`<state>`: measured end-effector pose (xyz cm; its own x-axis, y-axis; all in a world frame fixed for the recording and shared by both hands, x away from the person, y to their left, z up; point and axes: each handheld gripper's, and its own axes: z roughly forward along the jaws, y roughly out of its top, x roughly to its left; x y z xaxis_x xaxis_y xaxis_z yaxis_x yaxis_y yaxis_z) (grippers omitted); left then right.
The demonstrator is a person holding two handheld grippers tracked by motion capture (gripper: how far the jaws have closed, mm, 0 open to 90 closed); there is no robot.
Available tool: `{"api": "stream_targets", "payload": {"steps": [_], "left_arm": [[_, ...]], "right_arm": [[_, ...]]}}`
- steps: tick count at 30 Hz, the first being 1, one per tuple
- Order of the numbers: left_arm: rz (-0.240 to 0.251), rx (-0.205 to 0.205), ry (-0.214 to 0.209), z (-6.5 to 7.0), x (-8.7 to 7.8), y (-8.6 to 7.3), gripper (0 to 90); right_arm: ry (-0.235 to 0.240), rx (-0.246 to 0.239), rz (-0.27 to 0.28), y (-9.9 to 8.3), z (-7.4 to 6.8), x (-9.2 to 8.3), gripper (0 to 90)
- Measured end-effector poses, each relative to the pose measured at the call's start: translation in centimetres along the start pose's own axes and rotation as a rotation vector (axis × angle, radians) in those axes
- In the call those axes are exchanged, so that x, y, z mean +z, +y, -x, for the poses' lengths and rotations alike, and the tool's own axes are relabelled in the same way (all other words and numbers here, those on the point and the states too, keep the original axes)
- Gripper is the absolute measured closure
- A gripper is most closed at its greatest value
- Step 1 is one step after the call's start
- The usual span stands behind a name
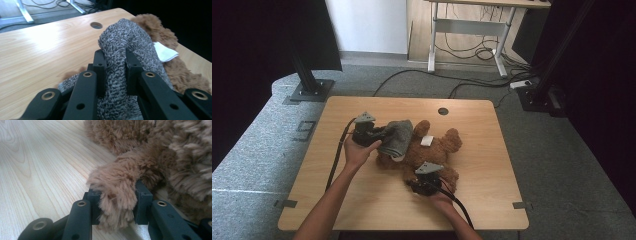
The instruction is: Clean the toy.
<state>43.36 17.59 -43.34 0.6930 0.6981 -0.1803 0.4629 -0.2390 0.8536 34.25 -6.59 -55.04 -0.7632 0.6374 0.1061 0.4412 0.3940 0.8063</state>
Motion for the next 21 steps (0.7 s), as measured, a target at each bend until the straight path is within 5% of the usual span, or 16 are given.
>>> {"api": "stream_targets", "payload": {"steps": [4, 9, 21], "left_arm": [[-0.028, 0.025, -0.022, 1.1, 1.3, 0.6, 74.5], [-0.103, 0.060, 0.020, 2.3, 3.5, 0.4, 74.3], [-0.169, 0.025, 0.100, 0.6, 2.8, 0.2, 74.5]], "right_arm": [[0.001, 0.000, -0.001, 0.0, 0.0, 0.0, 66.0], [0.001, 0.002, 0.000, 0.0, 0.0, 0.0, 66.0], [-0.001, 0.005, -0.003, -0.1, -0.1, 0.0, 66.0]]}}
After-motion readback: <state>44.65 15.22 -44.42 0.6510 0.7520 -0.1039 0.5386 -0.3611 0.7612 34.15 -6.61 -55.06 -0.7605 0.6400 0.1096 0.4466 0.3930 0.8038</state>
